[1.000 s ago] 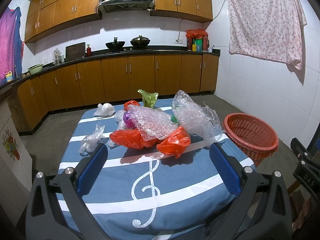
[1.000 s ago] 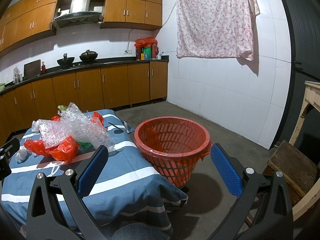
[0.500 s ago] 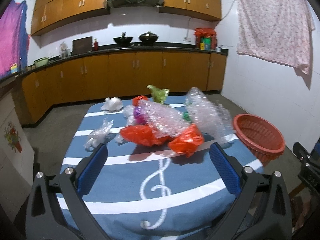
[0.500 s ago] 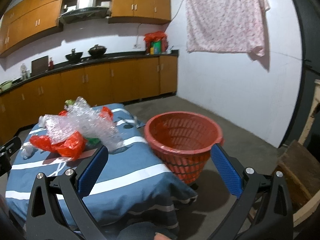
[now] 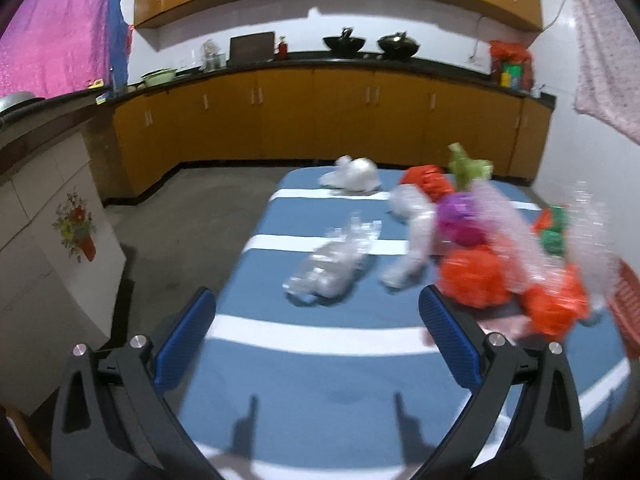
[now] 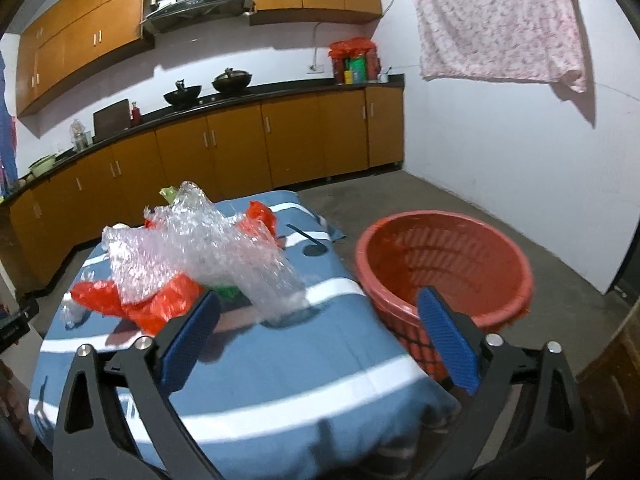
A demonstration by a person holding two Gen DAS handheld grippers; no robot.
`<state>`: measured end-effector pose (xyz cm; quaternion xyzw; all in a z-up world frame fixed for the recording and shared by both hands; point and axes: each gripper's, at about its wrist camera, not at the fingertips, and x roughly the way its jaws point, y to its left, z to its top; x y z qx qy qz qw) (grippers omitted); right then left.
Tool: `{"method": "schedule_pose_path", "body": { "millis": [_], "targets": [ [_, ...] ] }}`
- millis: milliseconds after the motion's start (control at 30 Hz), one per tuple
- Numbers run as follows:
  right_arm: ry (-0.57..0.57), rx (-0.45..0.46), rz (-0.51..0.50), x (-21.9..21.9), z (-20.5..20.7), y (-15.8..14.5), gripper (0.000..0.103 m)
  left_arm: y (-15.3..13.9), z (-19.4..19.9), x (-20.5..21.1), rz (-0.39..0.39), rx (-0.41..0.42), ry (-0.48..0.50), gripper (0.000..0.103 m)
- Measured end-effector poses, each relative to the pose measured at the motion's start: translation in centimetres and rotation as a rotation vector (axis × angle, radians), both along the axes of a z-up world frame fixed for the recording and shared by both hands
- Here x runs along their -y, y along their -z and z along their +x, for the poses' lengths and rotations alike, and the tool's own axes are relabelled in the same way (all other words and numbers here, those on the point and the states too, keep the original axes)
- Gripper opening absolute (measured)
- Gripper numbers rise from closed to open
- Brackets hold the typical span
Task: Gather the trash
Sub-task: 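Grasp the clear plastic bag with the left tool while the right tool grasps bubble wrap, then carry both held items over the red basket and open both tools to drop them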
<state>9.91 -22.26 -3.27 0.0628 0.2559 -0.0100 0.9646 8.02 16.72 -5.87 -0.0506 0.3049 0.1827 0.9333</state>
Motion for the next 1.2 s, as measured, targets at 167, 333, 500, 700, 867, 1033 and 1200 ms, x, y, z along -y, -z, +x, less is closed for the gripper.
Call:
{"method": "schedule_pose_path", "body": {
  "millis": [167,333,500,700,867,1033,1200],
  "targets": [
    [-0.07,-0.049,0.015,-1.1,4.3,1.0,0.091,1.5,3.0,-2.1,-0.025,-0.052,0.008,0.099],
    [-0.134,-0.088,-0.04,-2.2,7.0,2.4,0.091,3.1,6.1,-2.1,-0.013,-0.103,0.048,0.099],
    [-0.193,-0.117,-0.074,-3.0,8.7,3.5,0.088,4.6,8.7,-2.1,-0.011,-0.156,0.09,0.089],
    [-0.253,-0.173,-0.062,-3.5,10.4,4.8,0.056,6.1,10.9,-3.4,-0.102,-0.204,0.123,0.064],
    [-0.278,-0.186,-0.053,-3.7,10.6,5.2,0.029,6.7,11.5,-3.5,-0.129,-0.22,0.151,0.042],
    [-0.287,-0.177,-0.032,-3.5,10.3,5.0,0.014,6.5,11.2,-2.8,-0.121,-0.207,0.177,0.032],
    [-0.286,-0.134,-0.019,-3.0,9.1,3.4,0.013,5.3,10.3,-2.4,-0.125,-0.17,0.188,0.029]
  ]
}}
